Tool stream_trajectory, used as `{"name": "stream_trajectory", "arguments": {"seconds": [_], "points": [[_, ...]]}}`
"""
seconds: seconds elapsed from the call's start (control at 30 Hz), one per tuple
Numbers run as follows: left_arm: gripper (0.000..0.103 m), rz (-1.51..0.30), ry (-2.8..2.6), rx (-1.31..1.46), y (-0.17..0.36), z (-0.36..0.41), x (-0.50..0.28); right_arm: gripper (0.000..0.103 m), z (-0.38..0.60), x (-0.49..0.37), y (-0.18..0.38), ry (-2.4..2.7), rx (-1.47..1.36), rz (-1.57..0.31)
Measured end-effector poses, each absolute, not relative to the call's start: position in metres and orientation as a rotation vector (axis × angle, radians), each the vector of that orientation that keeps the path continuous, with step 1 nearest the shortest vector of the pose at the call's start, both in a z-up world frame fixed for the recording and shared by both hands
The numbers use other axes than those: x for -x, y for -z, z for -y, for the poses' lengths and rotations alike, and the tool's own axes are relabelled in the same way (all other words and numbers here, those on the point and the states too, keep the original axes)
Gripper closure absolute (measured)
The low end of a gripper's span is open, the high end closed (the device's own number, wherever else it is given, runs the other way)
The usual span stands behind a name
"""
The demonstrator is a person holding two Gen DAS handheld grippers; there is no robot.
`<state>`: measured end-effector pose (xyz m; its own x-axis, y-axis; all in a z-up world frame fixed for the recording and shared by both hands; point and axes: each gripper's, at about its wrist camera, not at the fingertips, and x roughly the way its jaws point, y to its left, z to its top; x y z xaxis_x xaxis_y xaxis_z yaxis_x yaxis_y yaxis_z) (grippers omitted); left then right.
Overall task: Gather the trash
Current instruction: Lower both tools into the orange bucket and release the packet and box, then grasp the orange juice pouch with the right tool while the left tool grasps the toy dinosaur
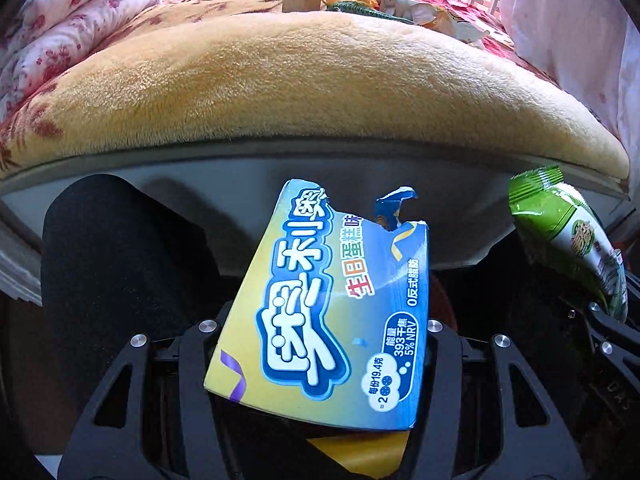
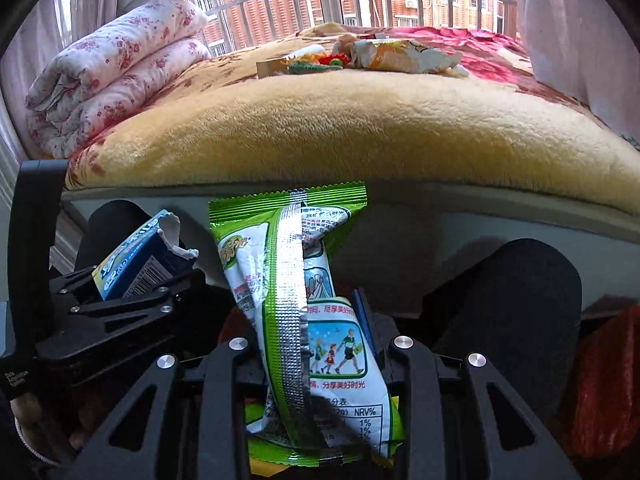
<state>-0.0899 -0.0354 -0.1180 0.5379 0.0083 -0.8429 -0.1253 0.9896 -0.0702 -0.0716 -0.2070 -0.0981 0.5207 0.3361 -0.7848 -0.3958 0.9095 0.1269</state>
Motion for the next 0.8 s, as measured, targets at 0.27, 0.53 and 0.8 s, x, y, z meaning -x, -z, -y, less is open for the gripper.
{"name": "stream_trajectory", "arguments": {"seconds": [0.27, 0.53, 0.8], "points": [[0.049, -1.005, -0.087, 0.136, 0.119, 0.034, 0.088, 0.069, 0.204, 0.070, 0.101, -0.444, 0.080, -0.939], [0.032, -1.007, -0.102, 0.140, 0.119, 0.030, 0.089, 0.040, 0.208, 0.068, 0.103, -0.430, 0.063, -0.943], [0.018, -0.981, -0.118, 0.197, 0.115, 0.017, 0.094, 0.033, 0.225, 0.063, 0.102, -0.399, -0.005, -0.937]]}}
